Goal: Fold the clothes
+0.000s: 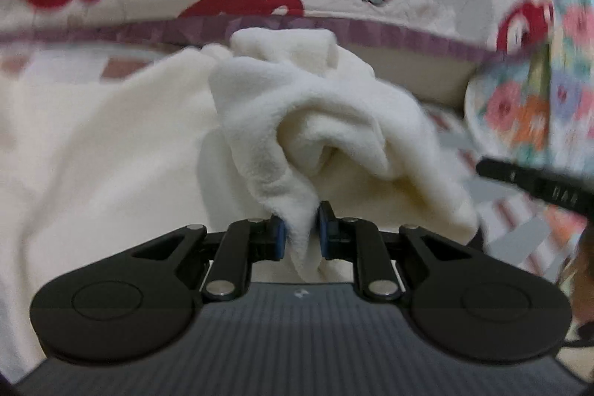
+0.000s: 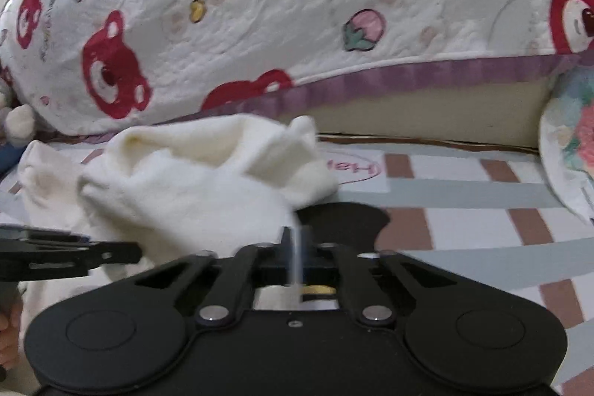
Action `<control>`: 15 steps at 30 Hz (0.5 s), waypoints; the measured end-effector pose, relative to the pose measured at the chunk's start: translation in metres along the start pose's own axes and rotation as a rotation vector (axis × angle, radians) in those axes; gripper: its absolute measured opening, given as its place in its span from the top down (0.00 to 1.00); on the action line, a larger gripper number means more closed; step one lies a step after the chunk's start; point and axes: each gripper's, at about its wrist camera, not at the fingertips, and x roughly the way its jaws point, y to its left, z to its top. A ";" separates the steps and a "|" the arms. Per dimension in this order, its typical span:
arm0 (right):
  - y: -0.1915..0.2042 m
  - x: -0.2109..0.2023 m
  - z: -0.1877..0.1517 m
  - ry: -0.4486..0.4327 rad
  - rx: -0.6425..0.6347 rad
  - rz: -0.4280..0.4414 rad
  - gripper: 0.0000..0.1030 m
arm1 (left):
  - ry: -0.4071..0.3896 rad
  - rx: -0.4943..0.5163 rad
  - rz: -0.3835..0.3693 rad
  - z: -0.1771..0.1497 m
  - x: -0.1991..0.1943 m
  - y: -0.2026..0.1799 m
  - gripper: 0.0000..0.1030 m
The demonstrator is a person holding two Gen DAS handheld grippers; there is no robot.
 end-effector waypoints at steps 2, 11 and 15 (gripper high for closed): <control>-0.011 -0.003 0.003 -0.008 0.006 -0.030 1.00 | -0.005 -0.017 -0.009 -0.001 -0.001 0.002 0.85; 0.010 0.015 -0.024 0.194 -0.107 0.261 0.31 | 0.000 0.067 0.080 -0.003 0.007 -0.006 0.77; 0.013 0.028 -0.029 0.175 -0.019 0.183 0.31 | -0.016 0.024 0.035 -0.003 0.006 0.002 0.79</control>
